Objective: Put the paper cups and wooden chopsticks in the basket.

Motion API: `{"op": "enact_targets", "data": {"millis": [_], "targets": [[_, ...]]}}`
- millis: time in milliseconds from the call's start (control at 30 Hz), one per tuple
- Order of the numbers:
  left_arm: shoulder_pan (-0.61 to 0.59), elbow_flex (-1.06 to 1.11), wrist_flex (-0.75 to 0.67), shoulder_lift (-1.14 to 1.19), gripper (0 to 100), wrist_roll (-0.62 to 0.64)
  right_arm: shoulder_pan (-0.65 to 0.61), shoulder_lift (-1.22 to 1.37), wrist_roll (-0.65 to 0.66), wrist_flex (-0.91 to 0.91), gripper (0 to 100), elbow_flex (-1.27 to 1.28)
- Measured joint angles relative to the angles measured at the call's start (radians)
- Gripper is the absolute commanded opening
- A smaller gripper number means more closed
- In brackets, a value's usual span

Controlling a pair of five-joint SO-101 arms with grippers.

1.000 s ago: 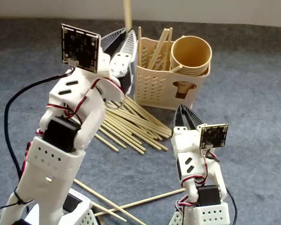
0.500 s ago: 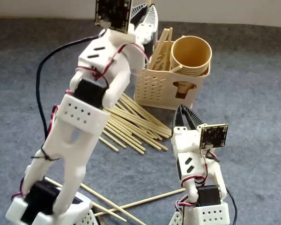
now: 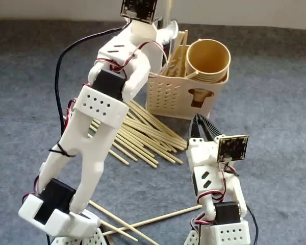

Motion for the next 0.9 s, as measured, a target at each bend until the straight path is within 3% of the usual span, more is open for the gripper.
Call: {"op": "enact_targets", "data": {"millis": [133, 300, 500, 700, 900], "targets": [[0.008, -0.06, 0.166, 0.0, 14, 0.0, 0.0, 0.0, 0.0, 0.0, 0.6, 0.0], [-0.008, -0.077, 0.259, -0.008, 14, 0.0, 0.0, 0.0, 0.0, 0.0, 0.6, 0.0], [-0.011, -0.078, 0.457, -0.14, 14, 0.0, 0.0, 0.0, 0.0, 0.0, 0.6, 0.0], [-0.149, -0.075, 0.641, -0.241, 11, 0.0, 0.0, 0.0, 0.0, 0.0, 0.6, 0.0], [-0.292, 0.074, 0.667, -0.311, 2, -0.018, 0.0, 0.0, 0.0, 0.0, 0.6, 0.0]]}}
